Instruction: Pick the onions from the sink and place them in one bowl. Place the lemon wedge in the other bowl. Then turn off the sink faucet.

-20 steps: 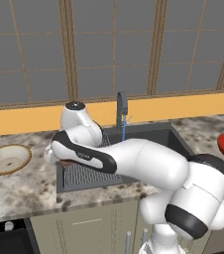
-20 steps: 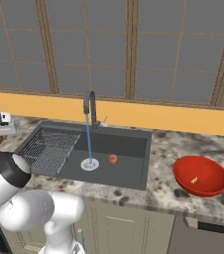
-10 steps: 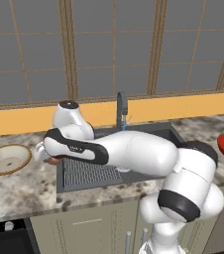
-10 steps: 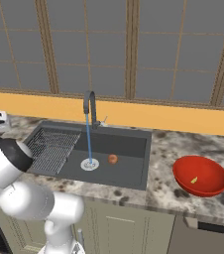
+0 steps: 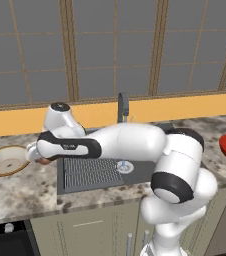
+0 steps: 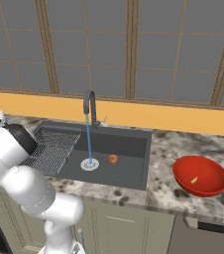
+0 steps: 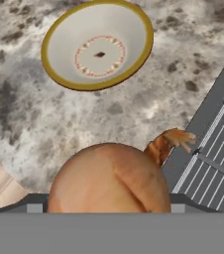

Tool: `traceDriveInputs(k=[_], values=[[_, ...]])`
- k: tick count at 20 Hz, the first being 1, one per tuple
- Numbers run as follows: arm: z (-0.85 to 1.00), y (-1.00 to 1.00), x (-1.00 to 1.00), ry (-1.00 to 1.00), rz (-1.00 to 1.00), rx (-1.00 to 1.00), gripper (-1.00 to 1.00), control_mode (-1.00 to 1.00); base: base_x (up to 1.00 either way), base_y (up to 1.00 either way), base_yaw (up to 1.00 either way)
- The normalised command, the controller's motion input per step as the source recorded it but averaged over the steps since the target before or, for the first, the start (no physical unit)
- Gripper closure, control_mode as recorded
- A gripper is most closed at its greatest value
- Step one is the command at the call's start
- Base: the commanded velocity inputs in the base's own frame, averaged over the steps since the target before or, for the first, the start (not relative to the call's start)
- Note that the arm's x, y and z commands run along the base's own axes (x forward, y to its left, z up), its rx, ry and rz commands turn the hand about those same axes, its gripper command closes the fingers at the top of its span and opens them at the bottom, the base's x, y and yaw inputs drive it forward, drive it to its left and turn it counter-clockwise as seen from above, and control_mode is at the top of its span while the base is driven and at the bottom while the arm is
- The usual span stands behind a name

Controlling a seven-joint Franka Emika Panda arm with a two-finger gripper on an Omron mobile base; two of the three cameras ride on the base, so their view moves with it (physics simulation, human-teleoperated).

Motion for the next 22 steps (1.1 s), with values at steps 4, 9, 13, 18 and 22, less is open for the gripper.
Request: traceDriveInputs(k=[4,9,13,18,22], values=[[0.0,0.47,0.25,0.0,0.0,0.0,1.0,-1.0,0.0,0.0,0.0],[0.0,0.42,0.22,0.0,0.0,0.0,1.0,-1.0,0.0,0.0,0.0],[0.0,0.38,0.18,0.0,0.0,-0.01,1.0,-1.0,0.0,0.0,0.0],[0.0,0.38,0.16,0.0,-0.06,-0.01,1.0,-1.0,0.0,0.0,0.0],[0.0,0.23,0.23,-0.04,-0.11,-0.03,1.0,-1.0,0.0,0.0,0.0]])
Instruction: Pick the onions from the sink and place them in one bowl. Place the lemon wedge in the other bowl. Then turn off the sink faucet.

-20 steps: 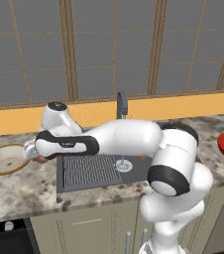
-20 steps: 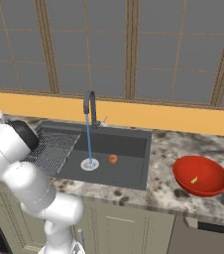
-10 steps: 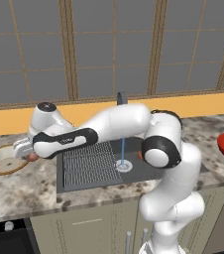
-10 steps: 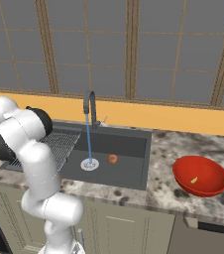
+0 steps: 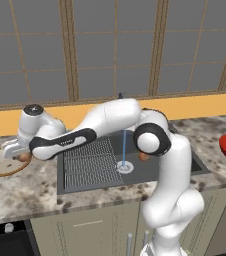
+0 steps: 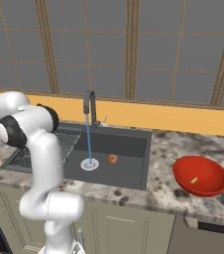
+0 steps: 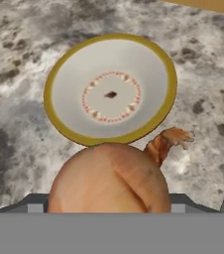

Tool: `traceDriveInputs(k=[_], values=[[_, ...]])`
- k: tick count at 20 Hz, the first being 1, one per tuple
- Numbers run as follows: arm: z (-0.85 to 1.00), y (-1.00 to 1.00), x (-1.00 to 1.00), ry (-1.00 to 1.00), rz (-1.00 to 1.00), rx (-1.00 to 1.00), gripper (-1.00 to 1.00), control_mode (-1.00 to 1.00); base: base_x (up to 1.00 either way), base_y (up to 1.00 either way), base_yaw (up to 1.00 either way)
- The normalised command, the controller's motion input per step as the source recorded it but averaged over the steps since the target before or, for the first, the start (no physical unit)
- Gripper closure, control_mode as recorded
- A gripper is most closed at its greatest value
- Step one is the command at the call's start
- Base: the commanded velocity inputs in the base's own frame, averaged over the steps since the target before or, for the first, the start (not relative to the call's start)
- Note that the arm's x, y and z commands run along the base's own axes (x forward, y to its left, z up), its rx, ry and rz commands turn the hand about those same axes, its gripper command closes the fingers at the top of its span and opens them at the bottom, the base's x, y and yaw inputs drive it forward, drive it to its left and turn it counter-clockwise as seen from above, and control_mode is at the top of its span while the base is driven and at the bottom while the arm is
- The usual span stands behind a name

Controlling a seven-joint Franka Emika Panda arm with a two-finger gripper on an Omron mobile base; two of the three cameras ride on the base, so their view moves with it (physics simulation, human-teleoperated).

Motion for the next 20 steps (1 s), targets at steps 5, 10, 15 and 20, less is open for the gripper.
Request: traceDriveInputs(k=[5,10,15,20], values=[[-0.04,0.2,0.28,-0.09,-0.12,-0.05,1.0,-1.0,0.0,0.0,0.0],[-0.18,0.3,0.34,-0.1,-0.12,-0.06,1.0,-1.0,0.0,0.0,0.0],[-0.28,0.3,0.47,-0.05,-0.12,-0.05,1.0,-1.0,0.0,0.0,0.0],[-0.29,0.4,0.59,0.0,-0.12,-0.03,-1.0,-1.0,0.0,0.0,0.0]])
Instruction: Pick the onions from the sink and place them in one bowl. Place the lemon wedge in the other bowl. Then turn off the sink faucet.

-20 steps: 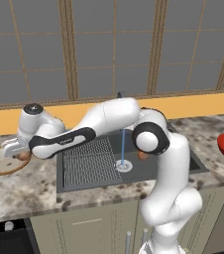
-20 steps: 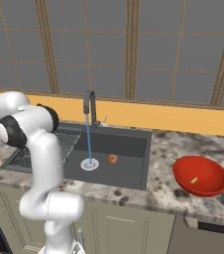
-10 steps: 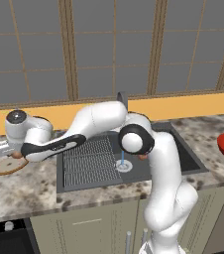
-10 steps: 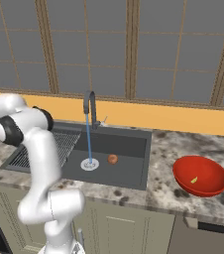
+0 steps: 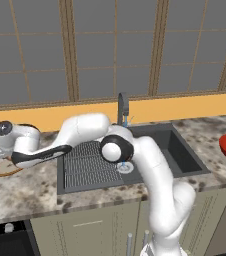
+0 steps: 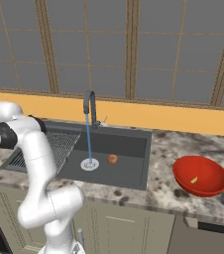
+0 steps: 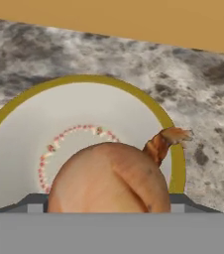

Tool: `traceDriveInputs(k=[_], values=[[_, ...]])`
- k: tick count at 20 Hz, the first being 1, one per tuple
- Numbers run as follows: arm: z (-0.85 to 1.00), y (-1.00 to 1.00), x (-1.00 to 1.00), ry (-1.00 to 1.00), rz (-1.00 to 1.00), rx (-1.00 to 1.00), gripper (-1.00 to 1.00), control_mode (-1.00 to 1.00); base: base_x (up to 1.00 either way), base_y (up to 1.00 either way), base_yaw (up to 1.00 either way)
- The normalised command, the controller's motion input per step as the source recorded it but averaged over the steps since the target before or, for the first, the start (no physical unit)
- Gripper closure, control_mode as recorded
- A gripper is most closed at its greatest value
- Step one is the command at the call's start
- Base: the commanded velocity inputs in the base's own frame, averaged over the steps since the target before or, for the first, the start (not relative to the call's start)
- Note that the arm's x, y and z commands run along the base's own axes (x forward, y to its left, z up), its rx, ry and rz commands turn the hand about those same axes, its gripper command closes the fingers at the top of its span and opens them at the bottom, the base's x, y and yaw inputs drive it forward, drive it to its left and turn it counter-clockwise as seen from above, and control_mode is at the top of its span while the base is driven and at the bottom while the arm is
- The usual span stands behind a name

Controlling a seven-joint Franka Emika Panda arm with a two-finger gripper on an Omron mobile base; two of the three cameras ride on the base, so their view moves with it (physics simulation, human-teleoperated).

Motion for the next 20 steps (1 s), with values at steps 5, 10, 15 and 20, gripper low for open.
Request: traceDriveInputs(k=[5,10,15,20], values=[[-0.2,0.39,0.55,0.0,-0.13,-0.02,-1.0,-1.0,0.0,0.0,0.0],[-0.1,0.35,0.39,0.02,-0.15,-0.01,-1.0,-1.0,0.0,0.0,0.0],[0.15,0.1,0.04,0.13,-0.18,0.0,-1.0,-1.0,0.0,0.0,0.0],[0.2,-0.07,-0.14,0.07,-0.16,0.0,-1.0,-1.0,0.0,0.0,0.0]])
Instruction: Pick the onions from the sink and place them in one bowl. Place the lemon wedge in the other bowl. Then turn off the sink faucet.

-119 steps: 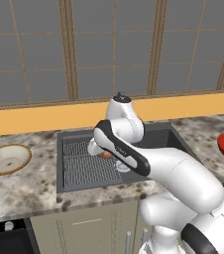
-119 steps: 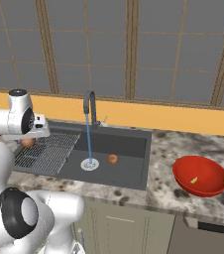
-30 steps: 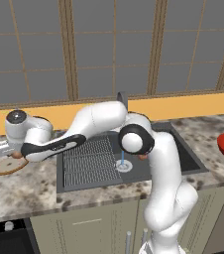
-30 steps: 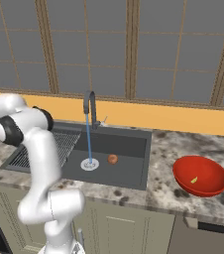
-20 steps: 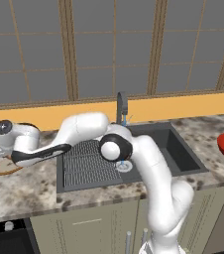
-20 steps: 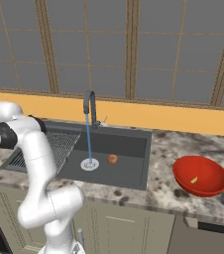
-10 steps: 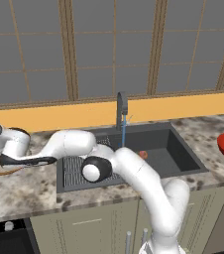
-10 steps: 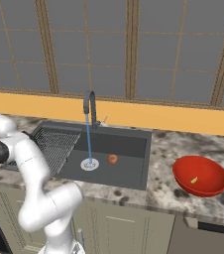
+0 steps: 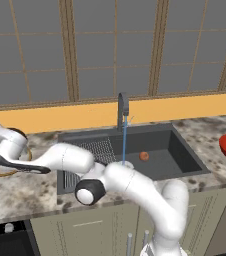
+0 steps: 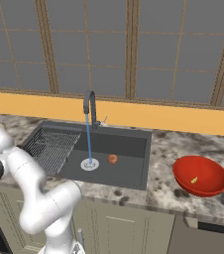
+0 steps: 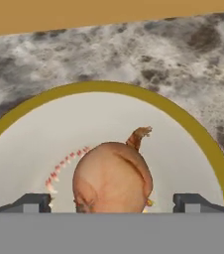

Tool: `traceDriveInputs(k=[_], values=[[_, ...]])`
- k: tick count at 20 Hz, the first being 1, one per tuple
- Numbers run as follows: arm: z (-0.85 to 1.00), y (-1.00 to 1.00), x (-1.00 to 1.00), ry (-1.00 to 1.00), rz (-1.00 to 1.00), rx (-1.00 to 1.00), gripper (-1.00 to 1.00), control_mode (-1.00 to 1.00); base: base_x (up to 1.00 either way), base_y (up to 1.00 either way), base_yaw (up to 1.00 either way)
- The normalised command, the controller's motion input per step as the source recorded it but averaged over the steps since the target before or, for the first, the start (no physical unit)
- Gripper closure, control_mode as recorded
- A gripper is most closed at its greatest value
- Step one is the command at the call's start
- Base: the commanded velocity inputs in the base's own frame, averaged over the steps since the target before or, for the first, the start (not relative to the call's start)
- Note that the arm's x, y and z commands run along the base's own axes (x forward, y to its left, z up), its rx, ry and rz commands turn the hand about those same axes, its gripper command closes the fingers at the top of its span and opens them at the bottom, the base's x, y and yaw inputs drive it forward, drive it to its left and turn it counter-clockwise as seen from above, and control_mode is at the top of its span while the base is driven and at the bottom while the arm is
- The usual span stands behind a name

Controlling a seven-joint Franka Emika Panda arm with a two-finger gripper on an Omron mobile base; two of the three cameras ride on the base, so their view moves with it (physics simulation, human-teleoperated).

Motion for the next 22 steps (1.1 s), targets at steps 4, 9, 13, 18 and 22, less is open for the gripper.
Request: traceDriveInputs(k=[4,9,13,18,22], values=[[0.28,-0.47,-0.45,0.01,-0.15,0.0,-1.0,-1.0,0.0,0.0,0.0],[0.53,-0.79,-0.56,0.0,-0.09,0.0,-1.0,-1.0,0.0,0.0,0.0],[0.46,-0.99,-0.67,0.0,-0.06,0.04,-1.0,-1.0,0.0,0.0,0.0],[0.17,-1.0,-0.86,0.0,-0.03,0.09,-1.0,-1.0,0.0,0.0,0.0],[0.0,-1.0,-0.97,0.05,0.0,0.05,-1.0,-1.0,0.0,0.0,0.0]])
